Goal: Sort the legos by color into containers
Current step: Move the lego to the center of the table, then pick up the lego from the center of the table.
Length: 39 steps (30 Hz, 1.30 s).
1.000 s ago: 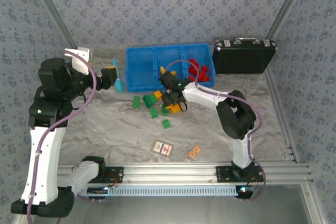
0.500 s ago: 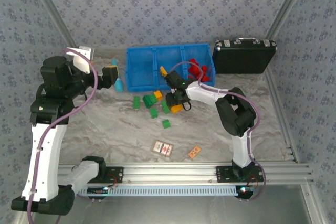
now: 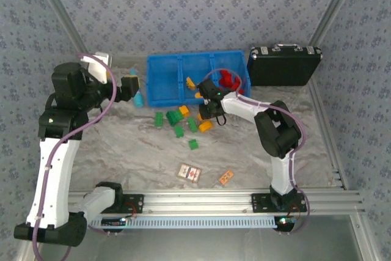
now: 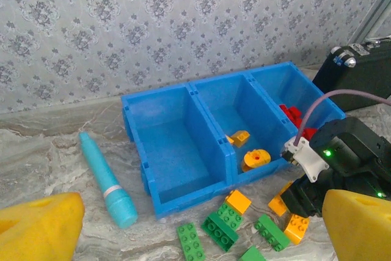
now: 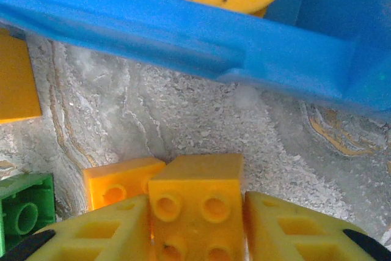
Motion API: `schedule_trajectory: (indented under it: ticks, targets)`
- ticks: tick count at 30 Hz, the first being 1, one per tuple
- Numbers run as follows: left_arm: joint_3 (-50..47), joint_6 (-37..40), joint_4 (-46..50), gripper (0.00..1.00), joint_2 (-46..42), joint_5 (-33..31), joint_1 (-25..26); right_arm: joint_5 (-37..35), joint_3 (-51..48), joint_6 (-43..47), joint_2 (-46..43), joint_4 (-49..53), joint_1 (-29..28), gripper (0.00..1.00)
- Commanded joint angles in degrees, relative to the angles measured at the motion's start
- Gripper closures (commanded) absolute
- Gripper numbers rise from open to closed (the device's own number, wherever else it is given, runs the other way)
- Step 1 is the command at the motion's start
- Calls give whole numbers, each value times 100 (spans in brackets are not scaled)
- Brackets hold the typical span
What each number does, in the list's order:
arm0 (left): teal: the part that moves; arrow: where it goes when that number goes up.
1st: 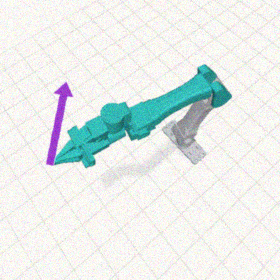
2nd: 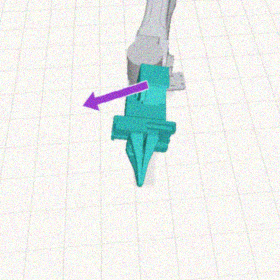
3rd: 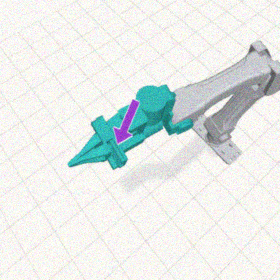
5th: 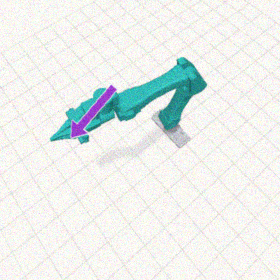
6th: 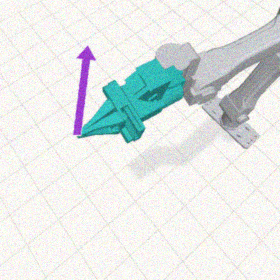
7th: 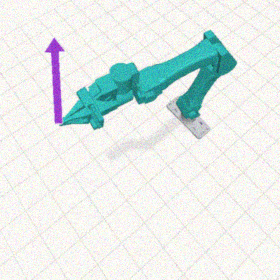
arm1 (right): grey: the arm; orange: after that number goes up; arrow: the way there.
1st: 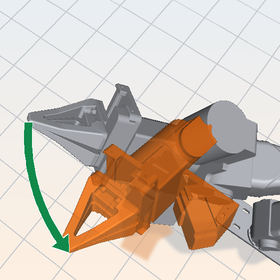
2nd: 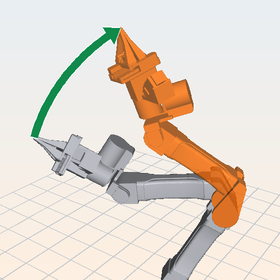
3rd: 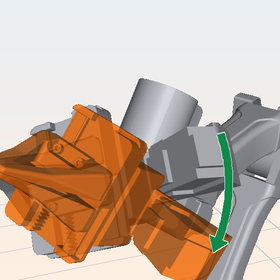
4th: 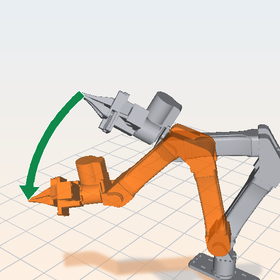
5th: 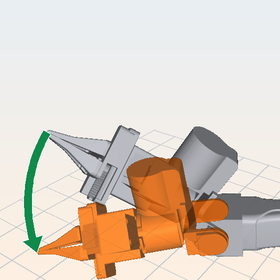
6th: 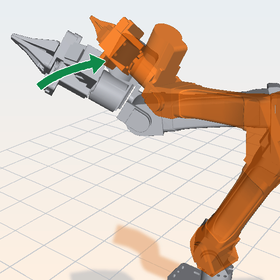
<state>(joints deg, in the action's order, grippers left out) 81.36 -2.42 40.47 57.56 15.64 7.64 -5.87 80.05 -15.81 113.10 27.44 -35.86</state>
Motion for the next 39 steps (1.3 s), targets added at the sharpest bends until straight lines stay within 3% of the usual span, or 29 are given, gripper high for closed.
schedule_trajectory:
  ticks: [1,3,11,17,25,30,36,39]
  targets:
    - [178,-4,-92,0,26,69,44,-72,38,53,-90,160,39,58]
    - [181,-4,-103,0,48,64,45,-23,-54,26,-117,109,98,58]
    - [191,-28,-118,0,89,87,45,87,-188,-41,-182,30,290,75]
    - [196,-22,-101,0,89,79,40,1172,-741,-327,-420,-478,697,80]
    - [247,-58,-101,0,167,134,42,2059,-1501,-673,-676,-921,825,85]
    - [218,-97,-99,0,150,220,43,2806,-2258,-861,-1375,-1401,1111,87]
    - [-226,-147,-622,0,-90,1843,13,3524,-2474,-835,-2352,-1695,1398,87]
    - [-742,154,-946,0,-416,2244,96,3896,-2396,-969,-2705,-1776,1524,87]
